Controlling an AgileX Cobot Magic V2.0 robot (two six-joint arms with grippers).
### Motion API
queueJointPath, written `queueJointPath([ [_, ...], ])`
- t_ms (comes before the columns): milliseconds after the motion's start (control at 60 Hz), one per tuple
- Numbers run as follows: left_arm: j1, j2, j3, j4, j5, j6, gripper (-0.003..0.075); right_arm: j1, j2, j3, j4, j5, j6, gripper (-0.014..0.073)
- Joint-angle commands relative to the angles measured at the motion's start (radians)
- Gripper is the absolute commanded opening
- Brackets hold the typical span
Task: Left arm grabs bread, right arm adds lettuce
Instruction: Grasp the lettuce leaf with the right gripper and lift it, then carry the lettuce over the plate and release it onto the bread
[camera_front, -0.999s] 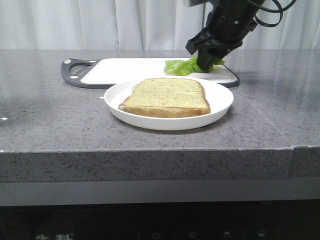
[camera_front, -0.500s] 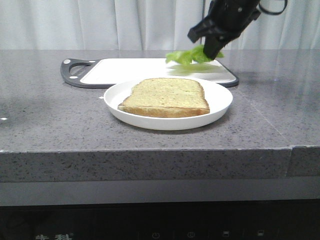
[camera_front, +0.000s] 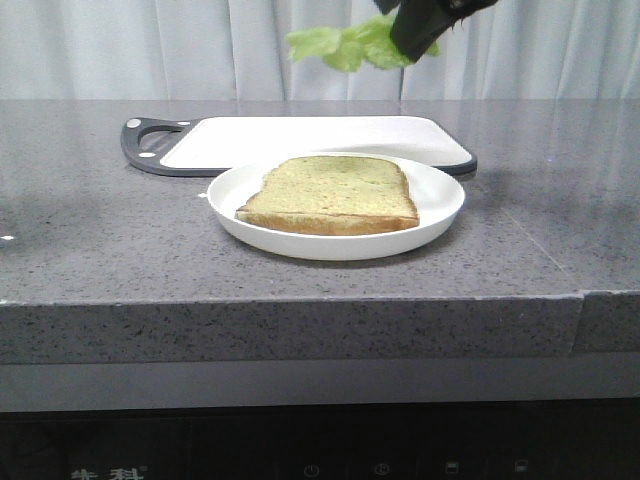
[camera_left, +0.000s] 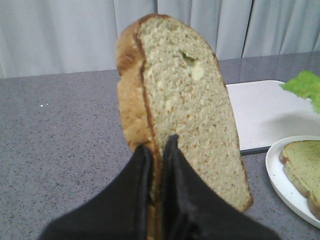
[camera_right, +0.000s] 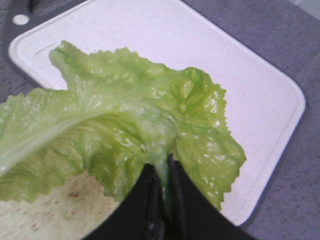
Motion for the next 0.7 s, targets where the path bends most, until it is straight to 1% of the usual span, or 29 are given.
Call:
queueJointPath([
  [0, 0.003, 0.003, -0.030, -0.003, -0.095, -0.004, -0.0021, 0.025, -0.076, 0.041, 0.015, -0.081, -0.013, -0.0061],
  [216, 0.003, 0.003, -0.030, -0.003, -0.095, -0.004, -0.0021, 0.071, -0.074, 0.127, 0.036, -0.116, -0.012, -0.0061],
  [450, 0.003, 0.003, -0.030, -0.003, -0.098, -0.004, -0.0021, 0.080, -0.070, 0.128, 0.048, -0.103, -0.012, -0.0061],
  [583, 0.003, 0.003, -0.030, -0.003, -0.098, -0.004, -0.0020, 0.080, -0.049, 0.128, 0.095, -0.113, -0.012, -0.0061],
  [683, 0.003, 0.003, -0.030, -0.003, -0.098, -0.004, -0.0020, 0.080, -0.032, 0.128, 0.100, -0.103, -0.012, -0.0060],
])
